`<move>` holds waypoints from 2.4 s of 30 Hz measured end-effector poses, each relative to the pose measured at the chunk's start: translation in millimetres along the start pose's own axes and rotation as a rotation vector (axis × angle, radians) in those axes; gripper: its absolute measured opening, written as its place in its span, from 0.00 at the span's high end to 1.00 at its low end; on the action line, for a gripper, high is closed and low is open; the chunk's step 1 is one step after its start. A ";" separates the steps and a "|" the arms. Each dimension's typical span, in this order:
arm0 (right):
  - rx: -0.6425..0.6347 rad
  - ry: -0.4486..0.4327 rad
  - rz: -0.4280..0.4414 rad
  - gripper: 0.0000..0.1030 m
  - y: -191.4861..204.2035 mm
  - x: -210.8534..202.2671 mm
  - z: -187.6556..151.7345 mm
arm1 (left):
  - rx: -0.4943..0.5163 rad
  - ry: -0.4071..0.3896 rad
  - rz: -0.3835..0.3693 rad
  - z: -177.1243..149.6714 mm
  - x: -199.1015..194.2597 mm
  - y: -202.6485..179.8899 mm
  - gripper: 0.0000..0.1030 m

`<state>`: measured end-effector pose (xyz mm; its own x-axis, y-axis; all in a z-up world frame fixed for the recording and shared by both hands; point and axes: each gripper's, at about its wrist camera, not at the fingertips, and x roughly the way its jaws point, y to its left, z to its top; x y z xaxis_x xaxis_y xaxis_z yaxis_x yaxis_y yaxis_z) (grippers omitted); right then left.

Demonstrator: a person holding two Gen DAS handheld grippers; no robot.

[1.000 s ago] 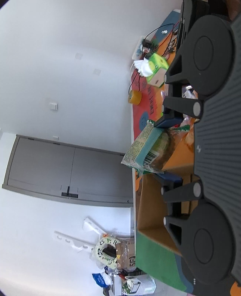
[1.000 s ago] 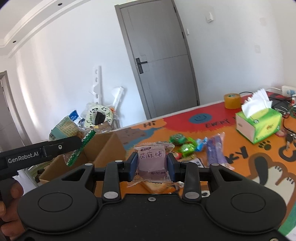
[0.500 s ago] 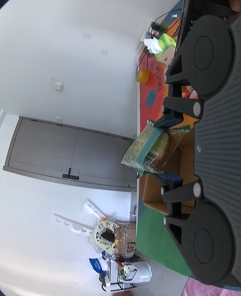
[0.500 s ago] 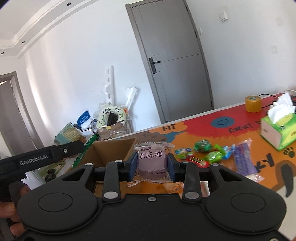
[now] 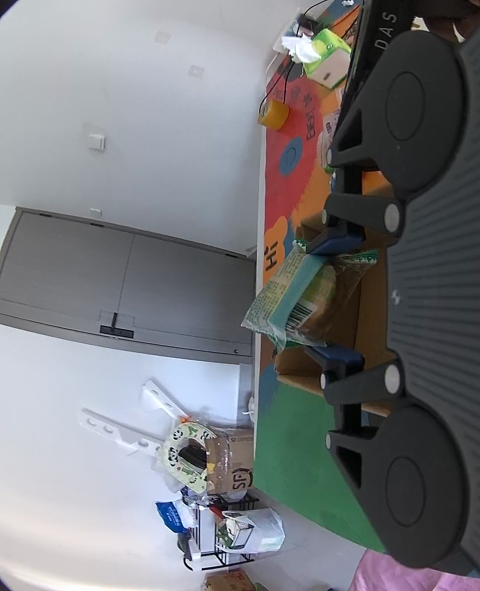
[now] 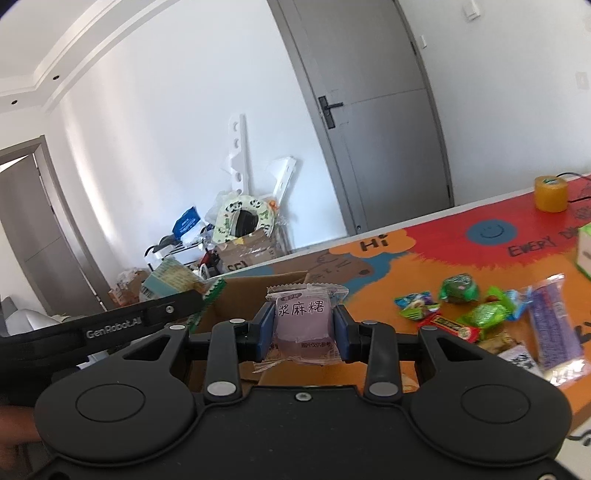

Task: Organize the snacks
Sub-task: 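Carry green packet in left tool and pink packet in right tool over the box, then open left tool dropping green packet into box while right tool releases pink packet, then move both open tools back from the box toward the remaining snacks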

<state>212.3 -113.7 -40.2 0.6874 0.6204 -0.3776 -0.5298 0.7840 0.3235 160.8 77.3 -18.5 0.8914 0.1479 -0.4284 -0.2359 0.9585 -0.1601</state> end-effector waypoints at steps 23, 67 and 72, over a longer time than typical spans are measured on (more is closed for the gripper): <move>-0.007 0.018 0.070 0.66 28.0 48.3 16.1 | -0.050 0.010 0.054 10.8 1.5 25.6 0.45; 0.124 -0.114 -0.190 0.00 -67.6 -128.9 -11.8 | -0.003 0.014 -0.071 -8.1 -78.4 -54.6 0.09; 0.146 -0.108 -0.201 0.00 -78.7 -133.6 -15.8 | 0.005 0.035 -0.119 -14.9 -77.4 -63.8 0.09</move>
<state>154.3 -258.0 -29.0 0.8247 0.4407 -0.3546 -0.3058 0.8747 0.3759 101.0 1.0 11.6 0.8990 0.0245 -0.4373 -0.1271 0.9700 -0.2070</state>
